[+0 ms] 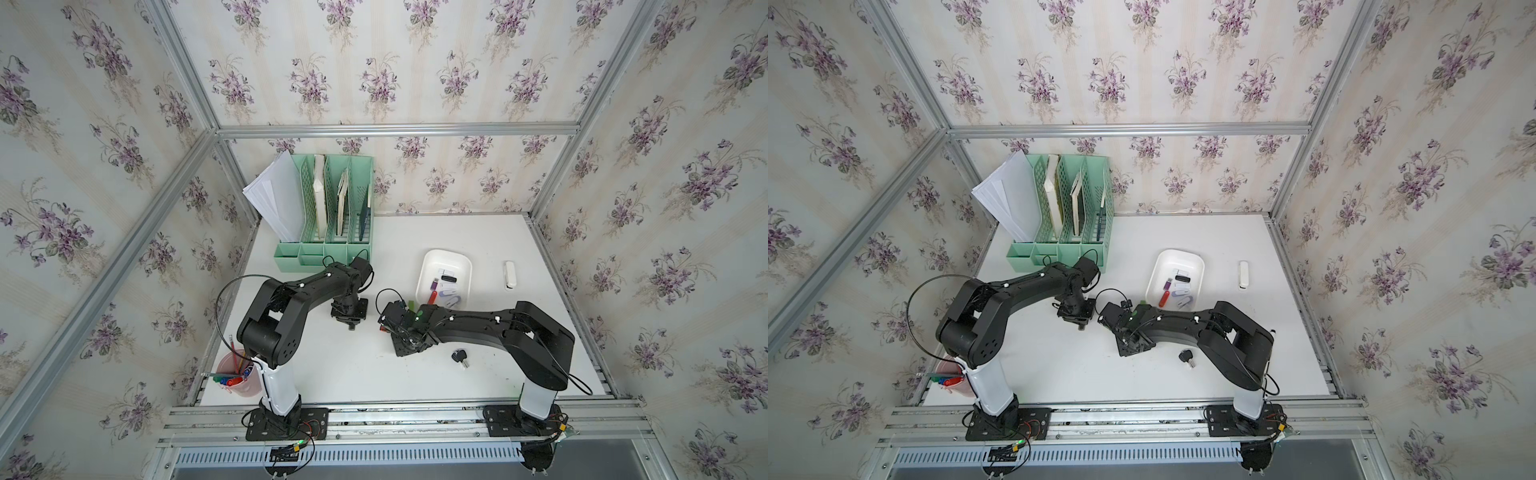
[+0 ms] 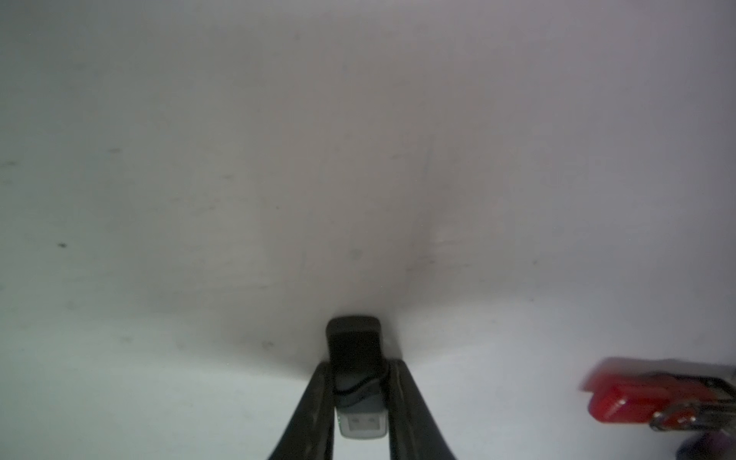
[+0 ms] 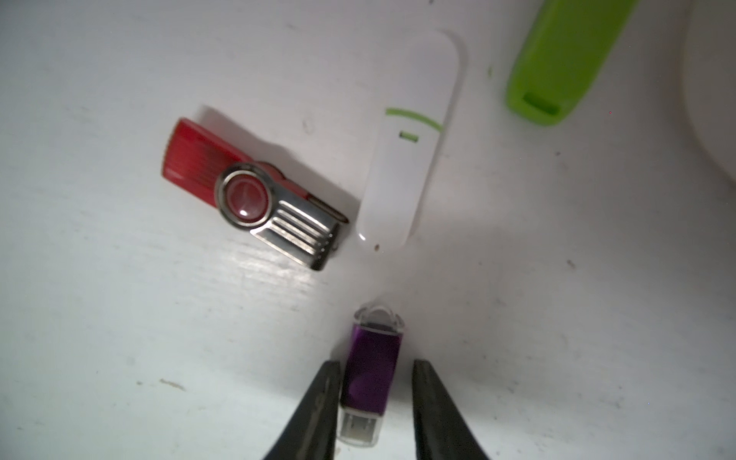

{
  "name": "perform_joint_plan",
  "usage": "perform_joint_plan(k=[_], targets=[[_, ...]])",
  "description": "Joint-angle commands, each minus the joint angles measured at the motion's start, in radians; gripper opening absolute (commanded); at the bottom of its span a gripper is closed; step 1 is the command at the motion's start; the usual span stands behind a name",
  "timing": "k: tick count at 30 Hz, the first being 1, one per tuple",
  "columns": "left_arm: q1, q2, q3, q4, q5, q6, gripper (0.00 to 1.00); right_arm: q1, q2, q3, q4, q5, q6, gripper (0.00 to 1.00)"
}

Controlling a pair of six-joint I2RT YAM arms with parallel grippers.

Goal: Put the usb flash drive into the storage box
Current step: Pick up the USB flash from the center of the board, then place the USB flash in the storage box.

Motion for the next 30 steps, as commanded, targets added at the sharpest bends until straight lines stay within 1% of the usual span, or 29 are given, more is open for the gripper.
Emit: perform_joint_plan(k=[1,6,12,17,23,26,30], targets=[[0.0,0.021,-0.009,0.003,0.006,0.008,0.25,0.0,0.018,0.004,0.002,-0.029,-0.008,0.32],[0.0,0.026,-0.01,0.007,0.008,0.009,0.25,0.0,0.019,0.003,-0.001,-0.031,-0.008,0.24],[0.0,0.03,-0.012,0.008,0.012,0.008,0.24,0.0,0.014,0.003,-0.007,-0.028,-0.007,0.19],[0.001,0.032,-0.012,0.009,0.013,0.009,0.24,-0.001,-0.011,0.012,-0.025,-0.008,-0.002,0.18],[0.001,0.033,-0.013,0.008,0.015,0.01,0.24,-0.012,-0.074,0.053,-0.077,0.023,-0.003,0.18],[0.0,0.034,-0.013,0.007,0.017,0.009,0.24,-0.032,-0.112,0.086,-0.111,0.044,-0.012,0.17],[0.001,0.037,-0.015,0.008,0.018,0.01,0.24,-0.095,-0.166,0.131,-0.147,0.066,-0.049,0.18]])
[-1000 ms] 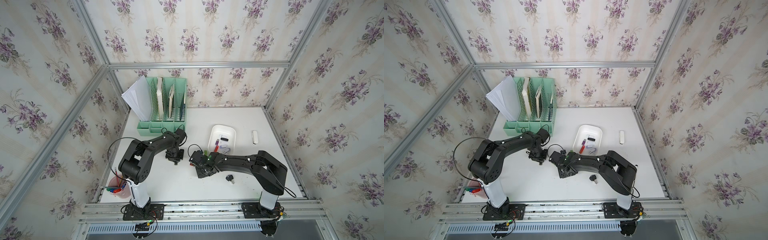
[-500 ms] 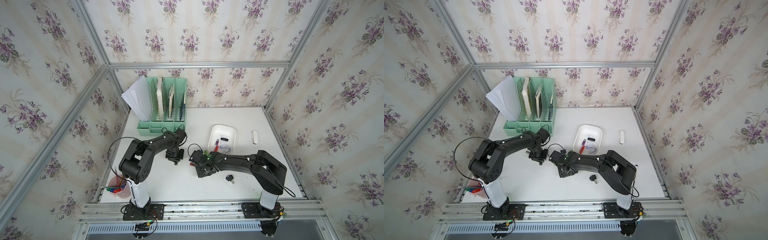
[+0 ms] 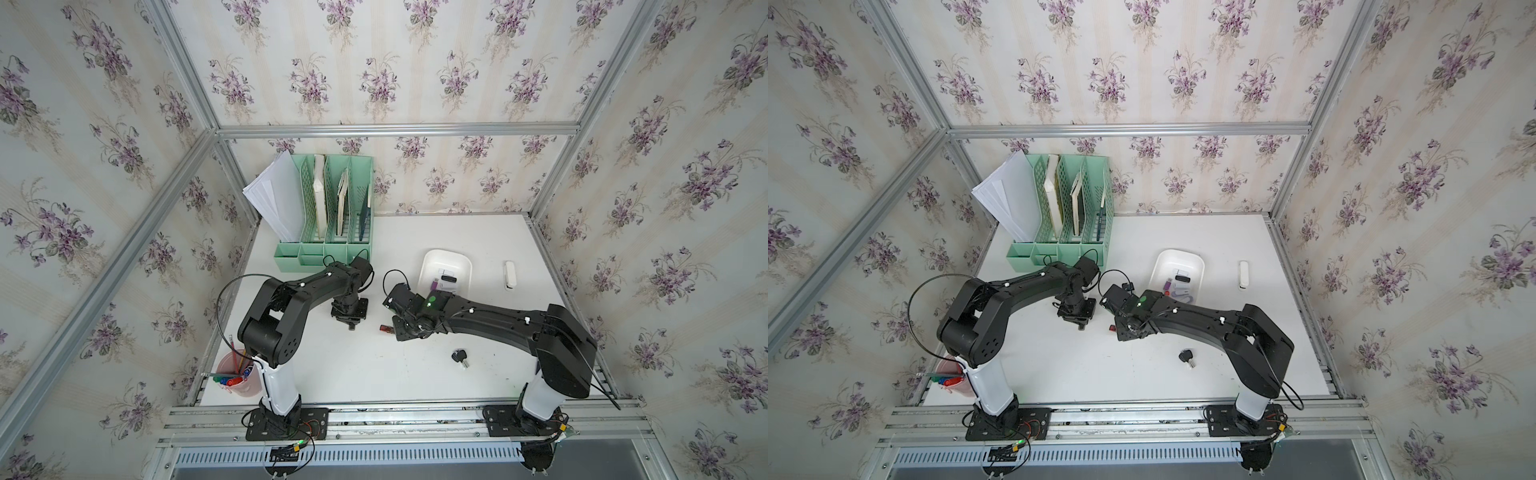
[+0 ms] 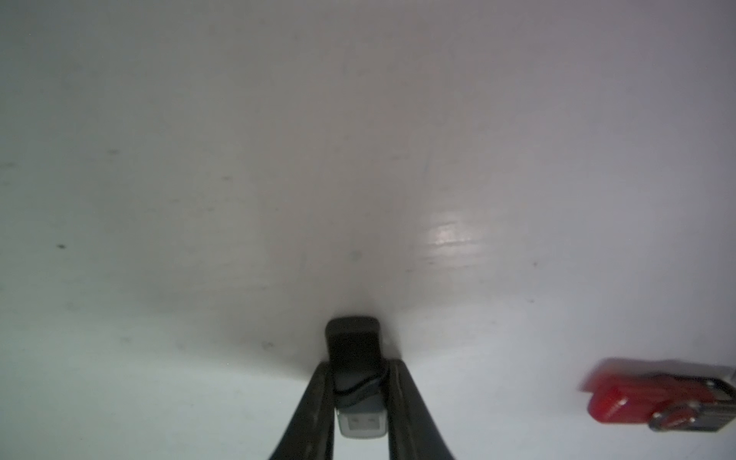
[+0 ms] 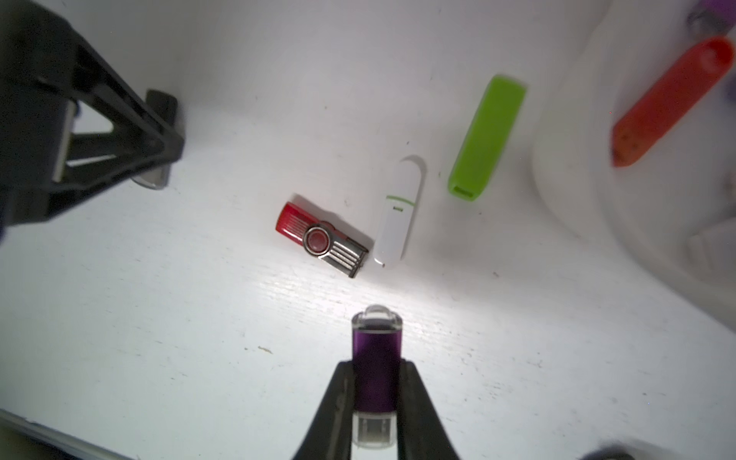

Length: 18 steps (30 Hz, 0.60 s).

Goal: Put the usb flash drive into the storage box
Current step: Place the USB flash in the storage box.

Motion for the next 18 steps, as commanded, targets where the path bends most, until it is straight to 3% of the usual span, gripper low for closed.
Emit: perform_joint_plan(k=[1,10,18], targets=[[0.001,0.024,-0.016,0.014,0.016,0.009,0.24,-0.052,-0.033,0.042,-0.061,0.052,-0.04,0.17],[0.001,0.04,-0.002,0.005,0.024,0.01,0.24,-0.289,-0.007,0.132,-0.055,0.052,-0.178,0.17],[0.0,0.066,0.01,0.008,0.032,0.008,0.24,-0.434,0.119,0.185,0.031,-0.005,-0.251,0.16]])
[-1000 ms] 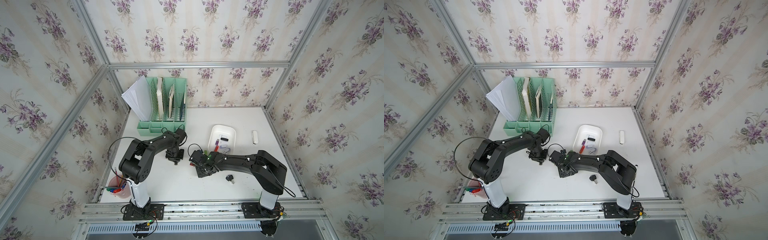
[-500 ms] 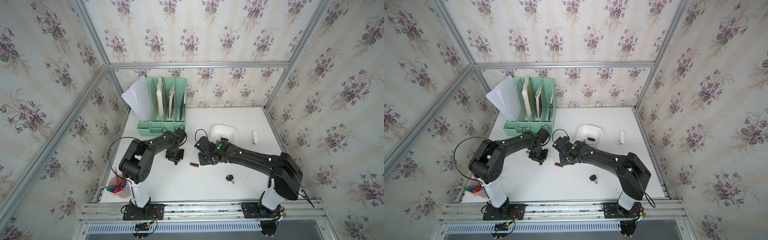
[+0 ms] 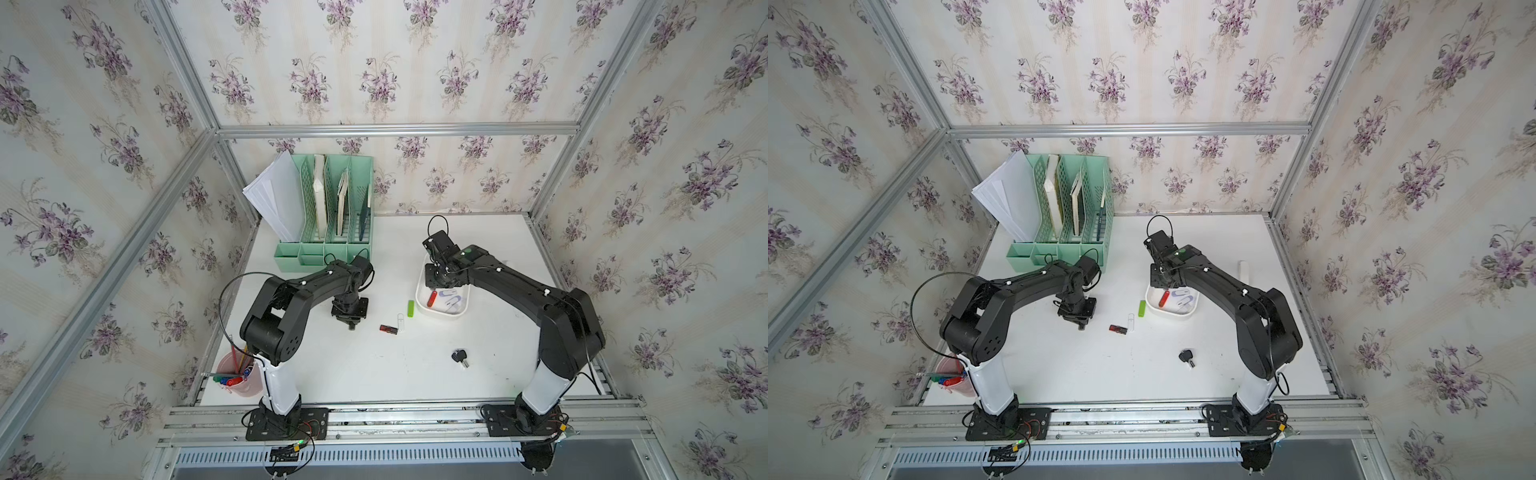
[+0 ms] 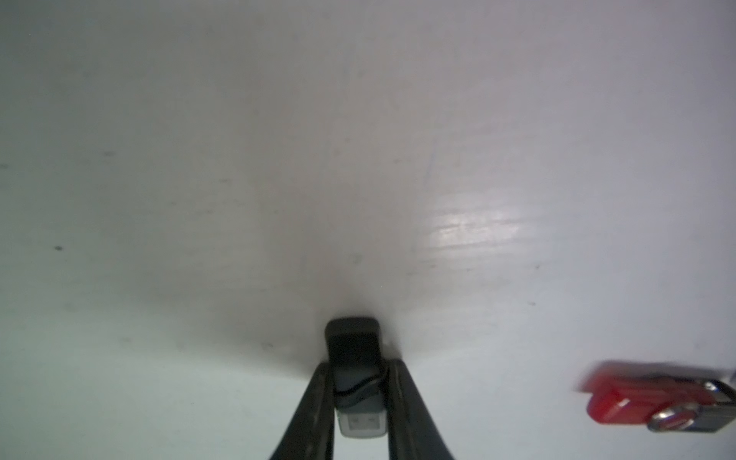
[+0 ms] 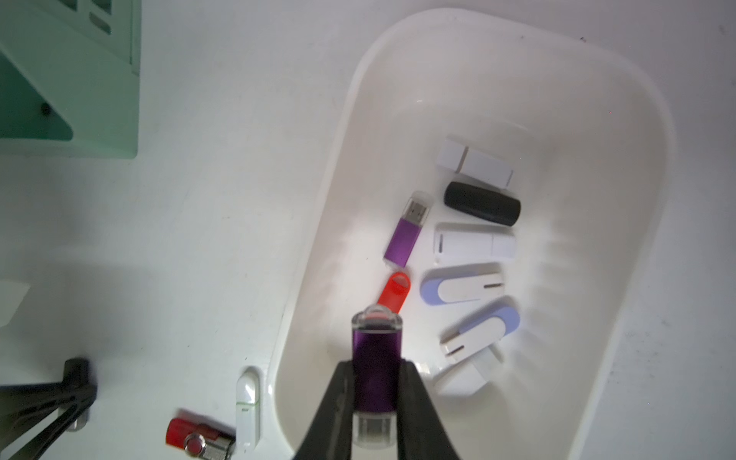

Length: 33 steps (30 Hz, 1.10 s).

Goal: Put the usb flash drive into the storage box
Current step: Place the USB flash in the storage box, then pick up the USB flash from the center of the board, then move the storage box to the center of the board.

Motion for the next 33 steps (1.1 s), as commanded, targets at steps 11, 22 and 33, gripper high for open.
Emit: perform_joint_plan(k=[11,22,33], targets=[[-0.001,0.06,-0.007,0.037,0.033,0.009,0.24,-0.124,0.206,0.072,0.143,-0.114,-0.043,0.16],[-0.001,0.06,-0.009,0.039,0.034,0.008,0.24,-0.156,0.36,0.213,0.148,-0.133,-0.062,0.15],[0.0,0.048,-0.018,0.037,0.034,0.006,0.24,-0.171,0.431,0.269,0.126,-0.118,-0.085,0.34]])
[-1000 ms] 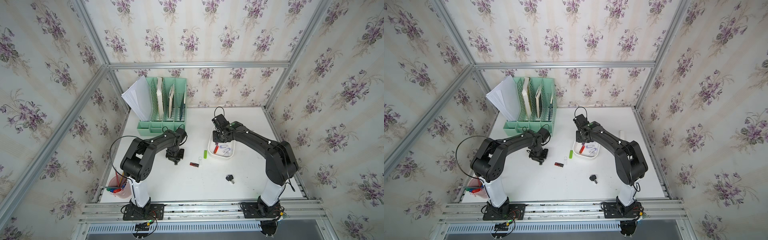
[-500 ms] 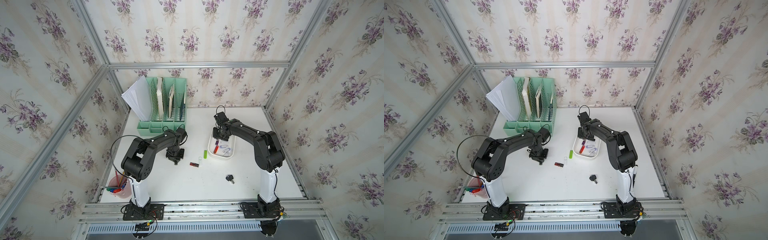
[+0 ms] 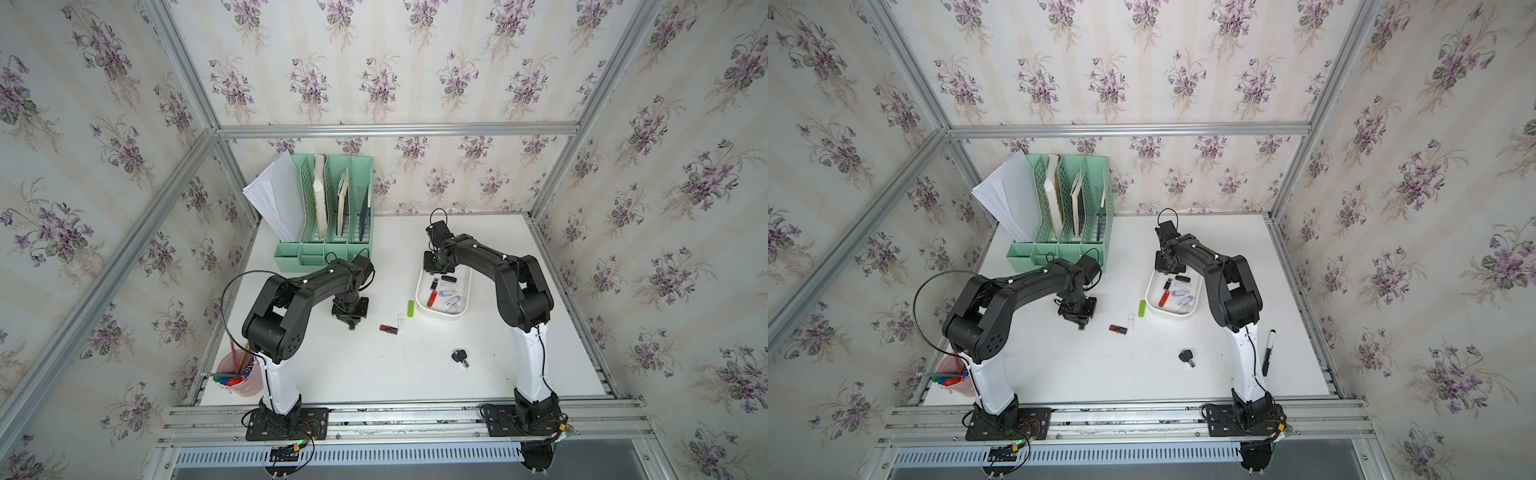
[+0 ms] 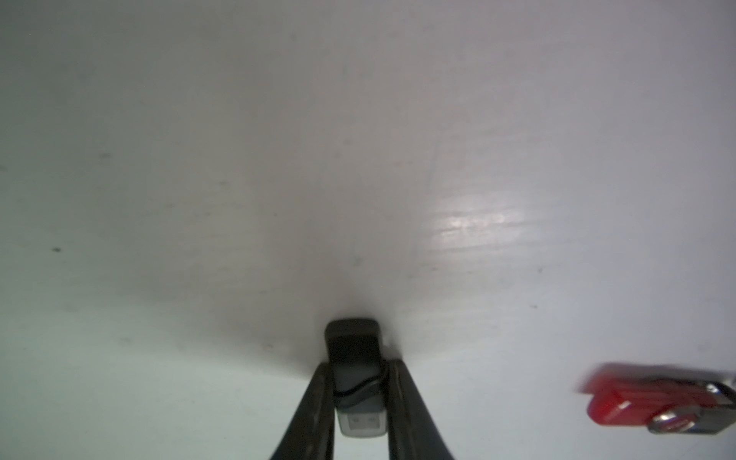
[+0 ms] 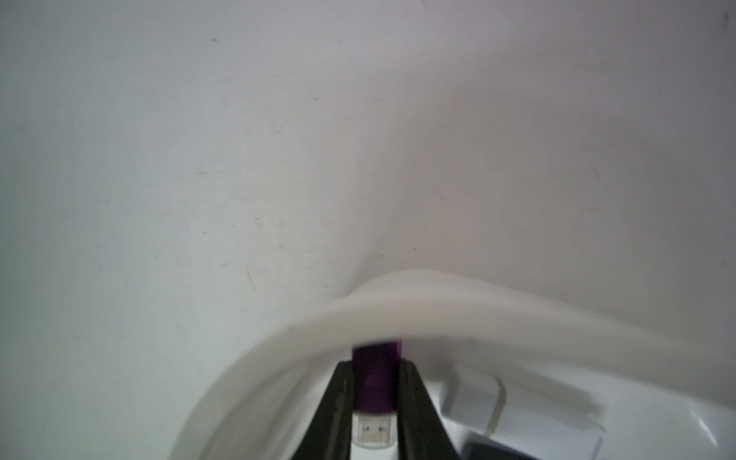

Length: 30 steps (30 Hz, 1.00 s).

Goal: Put the usb flash drive into the storage box
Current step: Move the storage box to the center of the board.

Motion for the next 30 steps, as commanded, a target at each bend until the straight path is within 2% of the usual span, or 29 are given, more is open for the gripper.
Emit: perform_joint_plan(k=[1,5,9,15,22,30], targets=[[-0.001,0.03,-0.033,0.053,0.033,0.005,0.24,-0.002,0.001,0.004,-0.015,0.009,-0.016,0.37],[-0.001,0.018,-0.032,0.048,0.03,0.005,0.24,-0.002,-0.046,-0.02,-0.009,0.015,-0.021,0.48],[0.0,0.005,-0.031,0.043,0.03,0.005,0.24,0.0,-0.126,-0.074,-0.017,0.013,-0.033,0.49],[-0.003,-0.013,-0.029,0.038,0.03,0.004,0.24,0.018,-0.28,-0.259,-0.039,-0.007,-0.06,0.52],[-0.002,-0.021,-0.023,0.032,0.027,0.007,0.24,0.135,-0.417,-0.436,-0.079,-0.034,-0.075,0.53],[-0.004,-0.028,-0.03,0.034,0.026,0.006,0.24,0.275,-0.463,-0.54,-0.123,-0.088,0.013,0.54]])
